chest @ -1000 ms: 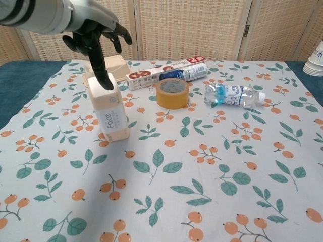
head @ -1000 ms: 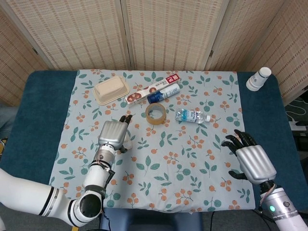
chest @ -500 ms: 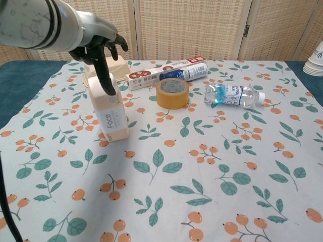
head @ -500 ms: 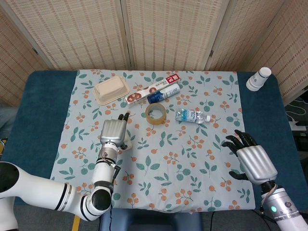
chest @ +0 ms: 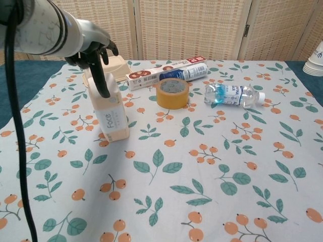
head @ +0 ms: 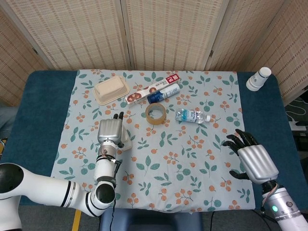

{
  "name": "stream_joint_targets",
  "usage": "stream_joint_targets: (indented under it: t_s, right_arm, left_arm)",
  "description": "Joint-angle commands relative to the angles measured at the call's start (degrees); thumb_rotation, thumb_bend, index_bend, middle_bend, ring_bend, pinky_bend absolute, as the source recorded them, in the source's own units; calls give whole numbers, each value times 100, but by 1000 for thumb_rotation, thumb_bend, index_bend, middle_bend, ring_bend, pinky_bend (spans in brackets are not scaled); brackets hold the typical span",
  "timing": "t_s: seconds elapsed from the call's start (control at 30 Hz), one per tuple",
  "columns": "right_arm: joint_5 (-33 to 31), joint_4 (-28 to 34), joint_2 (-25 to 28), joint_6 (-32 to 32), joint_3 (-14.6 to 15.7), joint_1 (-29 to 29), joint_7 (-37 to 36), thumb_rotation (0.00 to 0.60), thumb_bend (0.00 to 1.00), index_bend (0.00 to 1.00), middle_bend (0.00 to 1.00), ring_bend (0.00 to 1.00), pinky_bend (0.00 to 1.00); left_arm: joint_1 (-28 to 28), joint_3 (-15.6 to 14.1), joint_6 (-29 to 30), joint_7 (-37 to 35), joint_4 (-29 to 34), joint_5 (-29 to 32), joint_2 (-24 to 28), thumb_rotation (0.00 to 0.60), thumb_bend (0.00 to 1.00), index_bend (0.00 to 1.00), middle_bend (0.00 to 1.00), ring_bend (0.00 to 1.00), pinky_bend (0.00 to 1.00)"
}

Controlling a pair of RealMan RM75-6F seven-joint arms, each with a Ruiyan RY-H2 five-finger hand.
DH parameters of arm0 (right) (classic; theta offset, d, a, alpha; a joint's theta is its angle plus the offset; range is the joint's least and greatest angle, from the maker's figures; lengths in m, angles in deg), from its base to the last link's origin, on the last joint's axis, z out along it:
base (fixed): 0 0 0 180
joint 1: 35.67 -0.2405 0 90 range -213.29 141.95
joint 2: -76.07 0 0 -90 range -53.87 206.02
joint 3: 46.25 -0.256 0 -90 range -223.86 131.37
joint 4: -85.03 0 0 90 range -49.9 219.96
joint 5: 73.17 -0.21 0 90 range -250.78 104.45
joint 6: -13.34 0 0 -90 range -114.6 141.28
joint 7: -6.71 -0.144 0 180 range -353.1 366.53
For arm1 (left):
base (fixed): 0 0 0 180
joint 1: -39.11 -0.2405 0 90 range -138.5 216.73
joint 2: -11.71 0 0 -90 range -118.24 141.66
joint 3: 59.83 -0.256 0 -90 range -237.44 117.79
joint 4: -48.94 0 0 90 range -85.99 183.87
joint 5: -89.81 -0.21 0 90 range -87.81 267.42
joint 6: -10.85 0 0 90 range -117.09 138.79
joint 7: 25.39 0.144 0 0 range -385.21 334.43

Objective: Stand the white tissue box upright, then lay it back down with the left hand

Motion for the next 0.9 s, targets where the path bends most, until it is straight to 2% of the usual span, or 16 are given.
stream_joint_targets:
  t_s: [0.03, 0.67, 0.9]
  right_arm:
    - [14, -1, 2, -12, -1, -1, -16, 600, 74, 297, 153, 0, 109]
    - [-14, -32, 87, -62, -53, -6, -223, 600, 74, 299, 153, 0, 109]
    - [-20, -39, 116, -50, -71, 4, -259, 600, 74, 299, 154, 0, 109]
  left_arm:
    - [-33, 106, -29, 48, 10, 30, 7, 600, 137, 0, 121, 924, 1000]
    - [-37, 196, -8, 311, -422, -67, -376, 600, 136, 0, 114, 924, 1000]
    - [-153, 113, -64, 413, -617, -64, -505, 600, 135, 0, 114, 924, 1000]
